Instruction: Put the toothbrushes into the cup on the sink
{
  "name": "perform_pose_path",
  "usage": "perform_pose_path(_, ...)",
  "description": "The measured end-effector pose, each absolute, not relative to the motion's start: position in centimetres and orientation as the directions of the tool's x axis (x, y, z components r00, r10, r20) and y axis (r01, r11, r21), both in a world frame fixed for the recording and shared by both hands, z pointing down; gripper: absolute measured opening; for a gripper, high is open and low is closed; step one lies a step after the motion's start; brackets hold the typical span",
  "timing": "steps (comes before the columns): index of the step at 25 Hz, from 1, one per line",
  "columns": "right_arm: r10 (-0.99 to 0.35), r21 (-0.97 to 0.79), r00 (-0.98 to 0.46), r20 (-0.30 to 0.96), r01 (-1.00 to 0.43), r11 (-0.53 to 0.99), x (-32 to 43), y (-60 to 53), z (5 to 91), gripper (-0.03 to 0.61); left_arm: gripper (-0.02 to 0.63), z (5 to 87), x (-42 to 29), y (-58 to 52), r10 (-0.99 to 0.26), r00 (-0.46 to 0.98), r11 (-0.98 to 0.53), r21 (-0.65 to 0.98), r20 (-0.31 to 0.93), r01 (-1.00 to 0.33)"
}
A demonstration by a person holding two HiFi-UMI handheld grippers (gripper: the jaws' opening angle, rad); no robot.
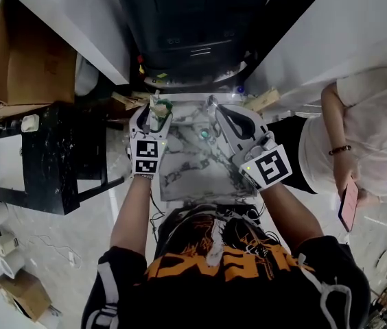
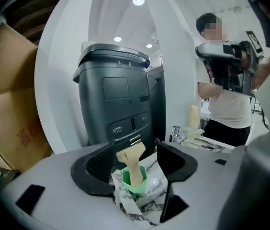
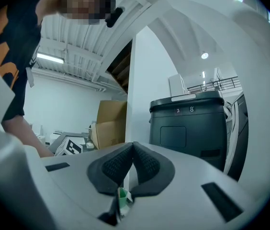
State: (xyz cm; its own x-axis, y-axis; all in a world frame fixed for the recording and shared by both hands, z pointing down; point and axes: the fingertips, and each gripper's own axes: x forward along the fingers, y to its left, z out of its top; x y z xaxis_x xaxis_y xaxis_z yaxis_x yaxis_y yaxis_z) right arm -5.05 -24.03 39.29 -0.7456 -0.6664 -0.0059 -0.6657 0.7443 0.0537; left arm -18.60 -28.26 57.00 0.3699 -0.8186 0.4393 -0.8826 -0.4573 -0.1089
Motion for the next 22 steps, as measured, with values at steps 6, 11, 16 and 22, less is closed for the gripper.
perform_pose_path(6,-0.656,0.075,-0.755,-0.011,-0.654,0.752,-5.6,-23.6,39.0,0.014,0.298,52.0,-18.1,-27.6,-0.824,0.439,-0.475,-0.014,0.358,-0.88)
perform_pose_path(11,-0.655,0.098,-0.754,-0.044,-0.656,0.749,-5.6,-21.9,37.1,0.014,0.234,44.0,-16.5,-25.7,-0.841,0.493,-0.51,-0.019,0.221,-0.86)
perform_pose_path(16,-0.67,0.112,-0.739,-0.077,-0.674,0.73,-4.1,-19.6,35.0,0.014,0.125,38.0,-14.9,-22.5,-0.846,0.519,-0.528,-0.065,0.121,-0.847)
perform_pose_path(22,-0.694,0.074,-0.709,-0.126,-0.705,0.706,-1.4,-15.8,33.3,0.014,0.071,32.7,-11.8,-17.5,-0.831,0.557,-0.556,-0.063,0.002,-0.829)
